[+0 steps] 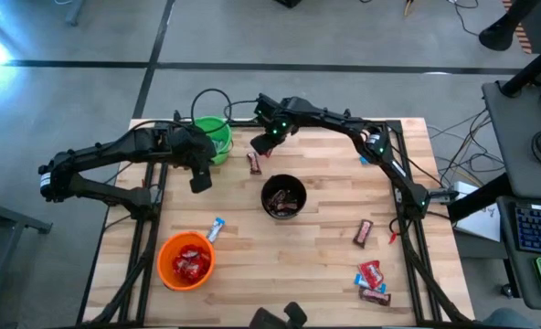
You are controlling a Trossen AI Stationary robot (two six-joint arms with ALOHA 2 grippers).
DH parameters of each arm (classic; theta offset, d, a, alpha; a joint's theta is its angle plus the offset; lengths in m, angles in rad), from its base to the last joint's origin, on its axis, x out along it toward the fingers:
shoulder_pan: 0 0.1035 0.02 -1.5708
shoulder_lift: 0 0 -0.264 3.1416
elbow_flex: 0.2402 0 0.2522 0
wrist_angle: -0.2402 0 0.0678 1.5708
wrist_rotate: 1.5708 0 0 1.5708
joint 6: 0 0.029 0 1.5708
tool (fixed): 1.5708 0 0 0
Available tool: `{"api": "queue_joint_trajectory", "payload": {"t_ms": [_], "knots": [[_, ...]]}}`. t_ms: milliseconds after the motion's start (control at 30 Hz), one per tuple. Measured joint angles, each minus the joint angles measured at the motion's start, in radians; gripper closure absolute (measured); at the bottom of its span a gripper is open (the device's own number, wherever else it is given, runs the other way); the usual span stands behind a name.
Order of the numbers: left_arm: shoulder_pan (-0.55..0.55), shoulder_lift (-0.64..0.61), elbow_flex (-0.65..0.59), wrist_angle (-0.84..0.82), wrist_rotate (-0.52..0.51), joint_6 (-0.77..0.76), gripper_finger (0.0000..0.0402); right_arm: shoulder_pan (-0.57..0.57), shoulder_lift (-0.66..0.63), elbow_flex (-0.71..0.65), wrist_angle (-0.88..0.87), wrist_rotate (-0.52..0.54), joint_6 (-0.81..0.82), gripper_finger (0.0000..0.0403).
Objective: Sort candy
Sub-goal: Put the top red candy pack into the orange bucket
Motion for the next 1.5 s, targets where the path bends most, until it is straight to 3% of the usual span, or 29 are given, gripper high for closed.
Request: {"api": "queue_joint_trajectory", "payload": {"t_ms": [333, 667, 1000, 1367, 1500], "knots": [[0.0, 0.0, 0.036, -0.003, 0.001, -0.069, 0.0395, 0.014, -0.056, 0.111, -0.081, 0.002, -0.037, 0.0394], [0.0, 0.0, 0.181, -0.008, -0.009, -0.139, 0.0341, 0.078, -0.111, 0.119, -0.1, 0.001, -0.075, 0.0394], [0.0, 0.0, 0.141, -0.015, -0.008, -0.223, 0.0298, 0.166, -0.169, 0.133, -0.093, -0.001, -0.11, 0.0394], [0.0, 0.0, 0.136, 0.125, 0.145, -0.326, 0.0271, 0.266, -0.196, 0.133, -0.031, -0.003, -0.12, 0.0394], [0.0, 0.0, 0.136, 0.139, 0.15, -0.349, 0.0268, 0.29, -0.196, 0.133, -0.031, -0.004, -0.135, 0.0394]]}}
